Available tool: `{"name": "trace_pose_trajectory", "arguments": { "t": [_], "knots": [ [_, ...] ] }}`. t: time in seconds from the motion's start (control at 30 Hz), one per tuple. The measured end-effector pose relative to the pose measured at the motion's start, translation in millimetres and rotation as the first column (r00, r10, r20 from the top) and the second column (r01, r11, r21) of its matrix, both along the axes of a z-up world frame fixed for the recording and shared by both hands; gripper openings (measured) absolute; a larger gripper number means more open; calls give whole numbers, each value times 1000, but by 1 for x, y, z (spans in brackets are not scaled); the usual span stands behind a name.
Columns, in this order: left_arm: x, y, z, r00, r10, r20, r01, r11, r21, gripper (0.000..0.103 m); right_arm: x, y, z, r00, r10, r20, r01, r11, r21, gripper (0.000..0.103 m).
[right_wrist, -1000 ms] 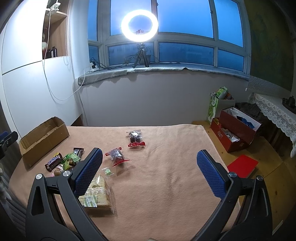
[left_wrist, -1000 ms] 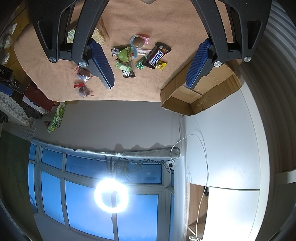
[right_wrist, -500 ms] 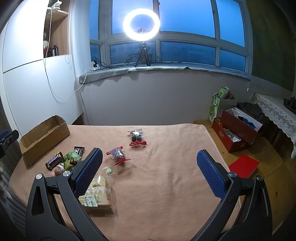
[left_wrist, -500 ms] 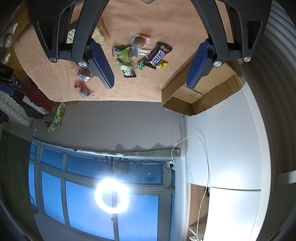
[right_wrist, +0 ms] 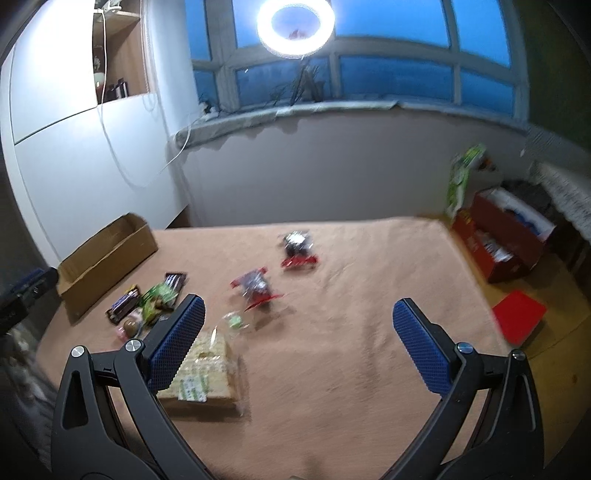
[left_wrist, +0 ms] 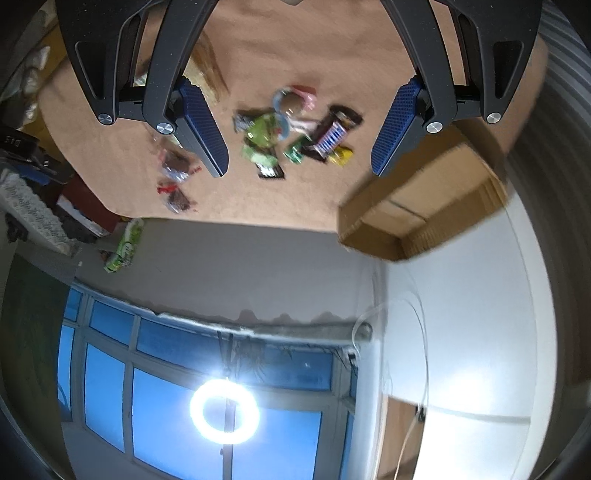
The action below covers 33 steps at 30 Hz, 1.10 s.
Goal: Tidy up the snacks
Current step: 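Move the right gripper to the wrapped bread slice and grasp it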
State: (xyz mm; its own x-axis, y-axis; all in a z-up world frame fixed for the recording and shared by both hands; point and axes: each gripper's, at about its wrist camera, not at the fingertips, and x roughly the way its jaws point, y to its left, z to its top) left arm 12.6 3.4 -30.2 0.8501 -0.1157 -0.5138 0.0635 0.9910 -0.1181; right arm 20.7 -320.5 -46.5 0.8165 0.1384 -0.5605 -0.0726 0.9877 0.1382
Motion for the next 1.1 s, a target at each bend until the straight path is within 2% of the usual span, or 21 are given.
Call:
{"name": "trace_pose_trajectory", "arguments": {
  "t": [0.13, 0.2, 0.27, 0.4, 0.5, 0.6, 0.7, 0.8, 1.03, 1.1],
  "knots": [
    [4, 0, -17, 997, -44, -62, 40, 997, -64, 80, 17, 3, -18, 993, 86, -80, -80, 994, 72, 103],
    [7, 1, -26, 991, -84, -107, 69, 988, -139, 79, 22, 6, -27, 987, 118, -112, -107, 989, 99, 103],
    [7, -1, -32, 986, -108, -129, 84, 981, -176, 77, 29, 9, -37, 976, 162, -147, -143, 981, 133, 99],
    [11, -6, -48, 964, -188, -188, 130, 950, -285, 71, 43, 17, -62, 935, 262, -237, -204, 949, 242, 94],
    [11, -14, -60, 944, -241, -227, 155, 928, -340, 66, 51, 23, -75, 905, 309, -291, -227, 931, 285, 84],
    [12, -21, -69, 922, -286, -262, 170, 905, -390, 57, 56, 29, -85, 887, 337, -317, -243, 922, 300, 82],
    [12, -27, -78, 902, -320, -289, 182, 890, -417, 53, 59, 32, -92, 865, 369, -340, -256, 908, 332, 74],
    [10, -35, -84, 884, -352, -308, 202, 880, -429, 48, 59, 39, -96, 850, 391, -354, -275, 901, 335, 71],
    [11, -40, -93, 870, -360, -336, 199, 881, -430, 47, 59, 50, -98, 826, 429, -365, -310, 887, 342, 61],
    [11, -43, -95, 863, -373, -340, 210, 878, -431, 39, 59, 51, -98, 824, 431, -367, -312, 887, 341, 61]
  ]
}}
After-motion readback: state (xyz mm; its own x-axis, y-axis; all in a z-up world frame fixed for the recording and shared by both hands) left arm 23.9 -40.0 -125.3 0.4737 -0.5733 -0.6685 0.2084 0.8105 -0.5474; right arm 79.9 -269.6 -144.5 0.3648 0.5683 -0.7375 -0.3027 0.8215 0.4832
